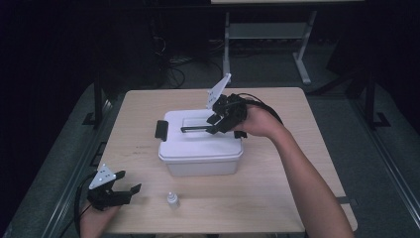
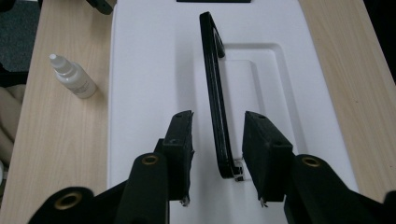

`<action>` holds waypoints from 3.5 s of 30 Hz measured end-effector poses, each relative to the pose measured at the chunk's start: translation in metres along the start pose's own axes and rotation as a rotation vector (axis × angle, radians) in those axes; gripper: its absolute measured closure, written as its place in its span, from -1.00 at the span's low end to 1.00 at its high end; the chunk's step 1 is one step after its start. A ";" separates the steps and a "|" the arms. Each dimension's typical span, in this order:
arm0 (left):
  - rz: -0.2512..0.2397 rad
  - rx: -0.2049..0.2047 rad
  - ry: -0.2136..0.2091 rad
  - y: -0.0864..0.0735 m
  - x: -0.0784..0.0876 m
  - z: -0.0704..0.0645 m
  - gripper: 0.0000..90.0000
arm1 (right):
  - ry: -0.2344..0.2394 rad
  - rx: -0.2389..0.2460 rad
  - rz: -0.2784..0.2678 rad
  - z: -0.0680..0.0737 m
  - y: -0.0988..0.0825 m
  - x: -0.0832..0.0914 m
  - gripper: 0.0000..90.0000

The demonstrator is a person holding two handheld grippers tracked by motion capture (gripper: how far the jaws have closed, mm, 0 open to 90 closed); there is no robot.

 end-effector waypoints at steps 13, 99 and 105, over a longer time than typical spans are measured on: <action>-0.004 0.000 -0.003 0.001 0.000 0.000 -0.55 | 0.015 0.006 0.031 -0.005 0.007 -0.020 0.66; 0.024 -0.023 -0.007 -0.001 -0.004 -0.002 -0.55 | -0.134 -0.083 -0.061 0.004 -0.070 0.112 0.86; 0.024 -0.025 -0.005 0.000 -0.005 -0.003 -0.55 | -0.156 -0.108 -0.063 0.004 -0.087 0.127 0.86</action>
Point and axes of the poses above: each handheld gripper's, and its own axes: x roughly backward along the jaws, y roughly out of its top, z roughly to its left, the point moved 10 cm from there along -x, roughly forward along the jaws, and after that the axes turned 10 degrees about -x, right-handed, at the moved point
